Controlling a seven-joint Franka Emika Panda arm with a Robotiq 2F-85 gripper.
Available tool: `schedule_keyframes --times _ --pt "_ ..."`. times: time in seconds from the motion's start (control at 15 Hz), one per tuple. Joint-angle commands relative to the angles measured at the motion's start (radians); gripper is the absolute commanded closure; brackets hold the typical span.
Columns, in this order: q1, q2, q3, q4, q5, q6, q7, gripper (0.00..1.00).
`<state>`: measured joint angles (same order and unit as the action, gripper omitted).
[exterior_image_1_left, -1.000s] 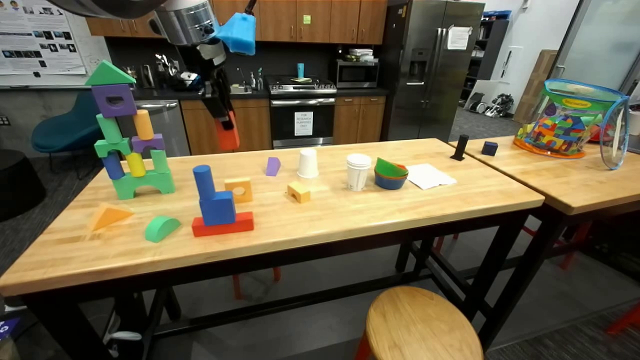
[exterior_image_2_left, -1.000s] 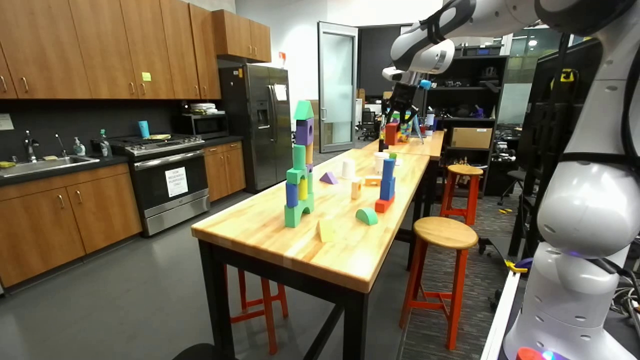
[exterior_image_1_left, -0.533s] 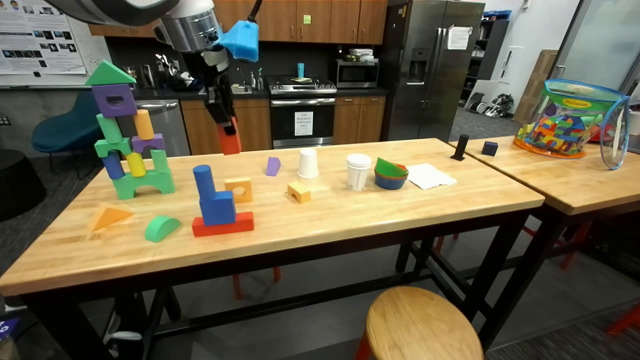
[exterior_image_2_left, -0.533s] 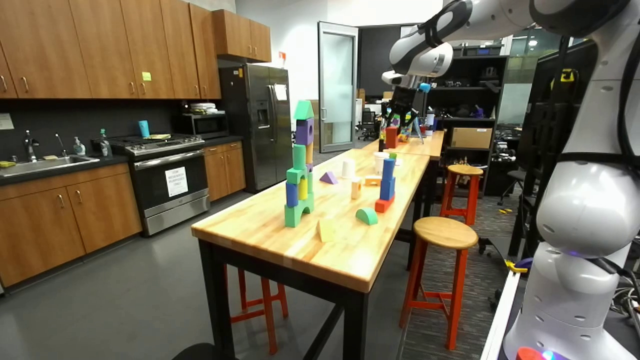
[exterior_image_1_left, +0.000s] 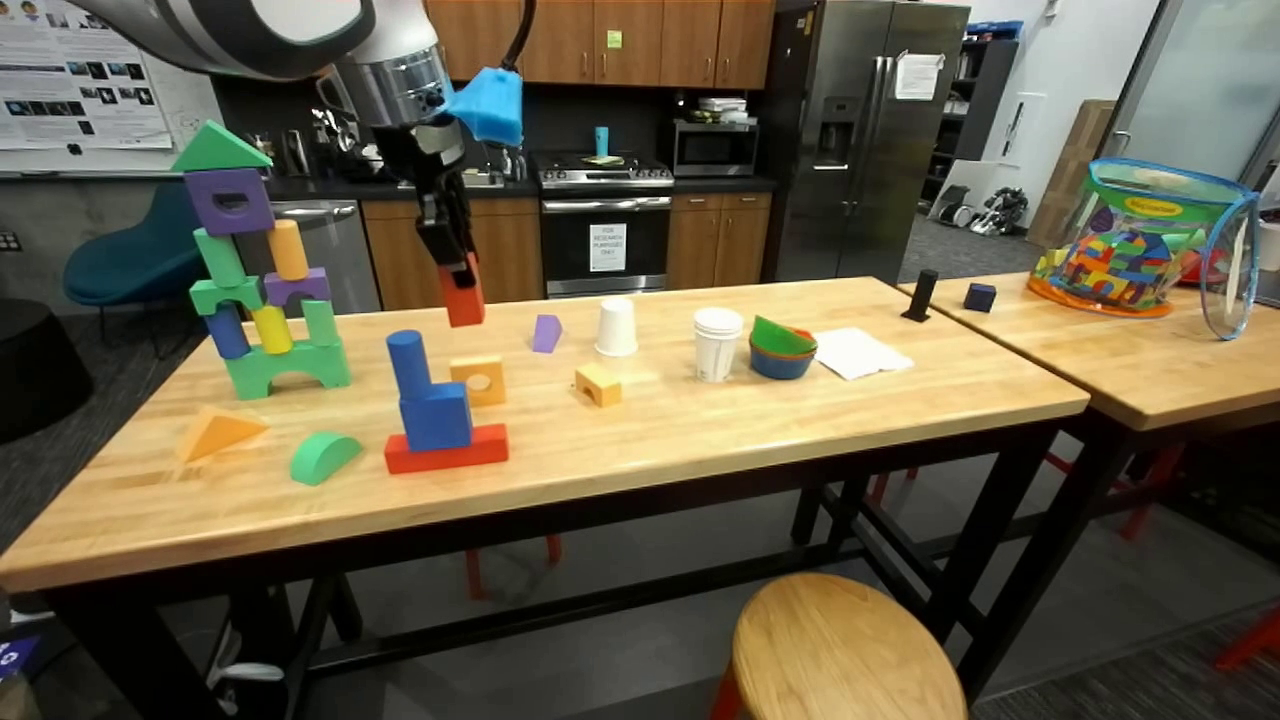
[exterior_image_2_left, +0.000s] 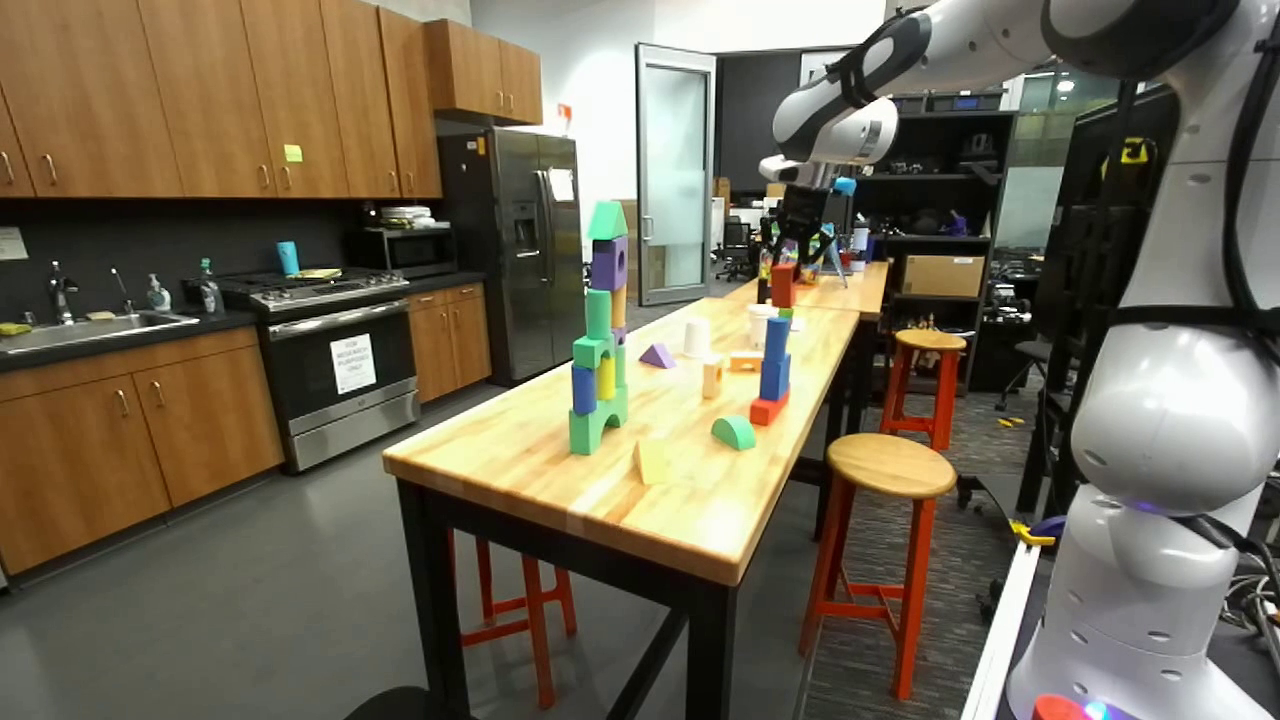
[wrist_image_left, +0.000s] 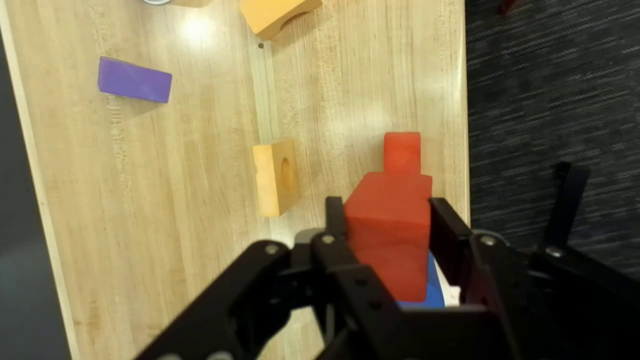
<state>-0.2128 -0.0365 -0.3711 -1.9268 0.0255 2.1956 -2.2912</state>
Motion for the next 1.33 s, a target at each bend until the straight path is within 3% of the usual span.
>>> schedule_keyframes --times 0.0,0.93,1.27 --pt "-0.024 0.032 0.030 0.013 -0.024 -0.003 0.013 0.81" --pt "-0.066 0.063 0.041 0.006 -0.020 -0.027 0.054 0.81" --pt "-0.092 0.047 0.037 -0.015 0.053 -0.021 0.089 0.81"
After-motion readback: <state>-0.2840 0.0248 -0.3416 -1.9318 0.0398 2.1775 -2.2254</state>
